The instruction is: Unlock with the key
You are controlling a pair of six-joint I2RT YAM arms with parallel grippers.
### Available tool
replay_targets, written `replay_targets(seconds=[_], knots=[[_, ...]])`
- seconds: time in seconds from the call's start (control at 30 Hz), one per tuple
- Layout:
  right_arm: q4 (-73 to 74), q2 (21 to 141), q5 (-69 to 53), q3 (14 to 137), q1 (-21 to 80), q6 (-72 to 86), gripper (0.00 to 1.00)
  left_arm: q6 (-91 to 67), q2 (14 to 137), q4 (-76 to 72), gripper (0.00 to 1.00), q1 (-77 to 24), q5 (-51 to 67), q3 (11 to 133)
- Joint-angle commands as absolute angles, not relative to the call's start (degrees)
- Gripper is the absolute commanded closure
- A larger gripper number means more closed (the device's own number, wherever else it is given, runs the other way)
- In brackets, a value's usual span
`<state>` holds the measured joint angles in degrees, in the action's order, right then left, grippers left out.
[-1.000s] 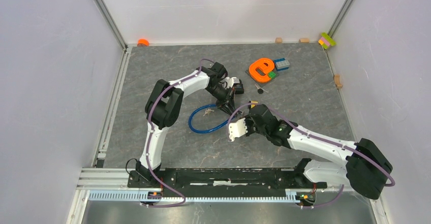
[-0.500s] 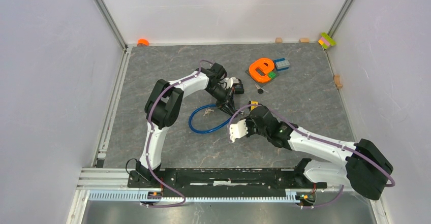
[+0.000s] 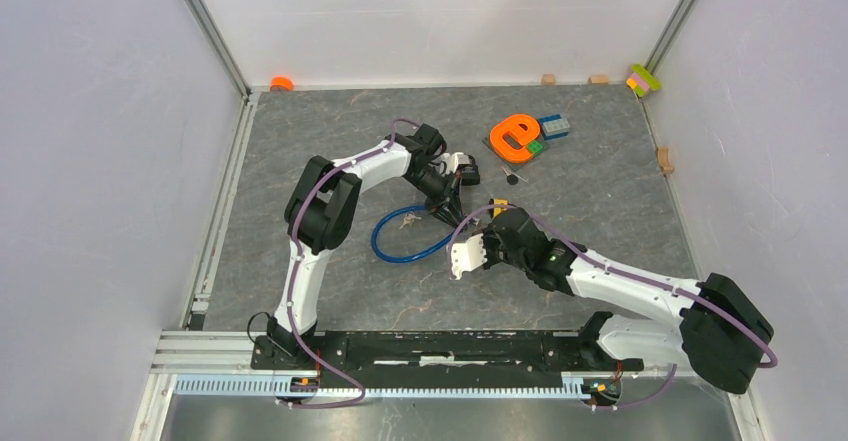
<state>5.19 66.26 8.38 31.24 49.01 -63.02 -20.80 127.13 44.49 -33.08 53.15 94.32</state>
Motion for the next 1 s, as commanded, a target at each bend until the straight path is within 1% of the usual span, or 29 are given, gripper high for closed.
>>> replay_targets(seconds=[0.0,0.97], knots=[[3.46,66.03,7.39,30.76,48.87,-62.67,1.00,-23.62,123.66,43.93,0.98,-32.70,56.86,93.98],[2.22,66.72,8.22,30.32,48.88,-63.05,1.00,-24.70,122.96,42.79,0.98,-32.70,57.61,93.03]])
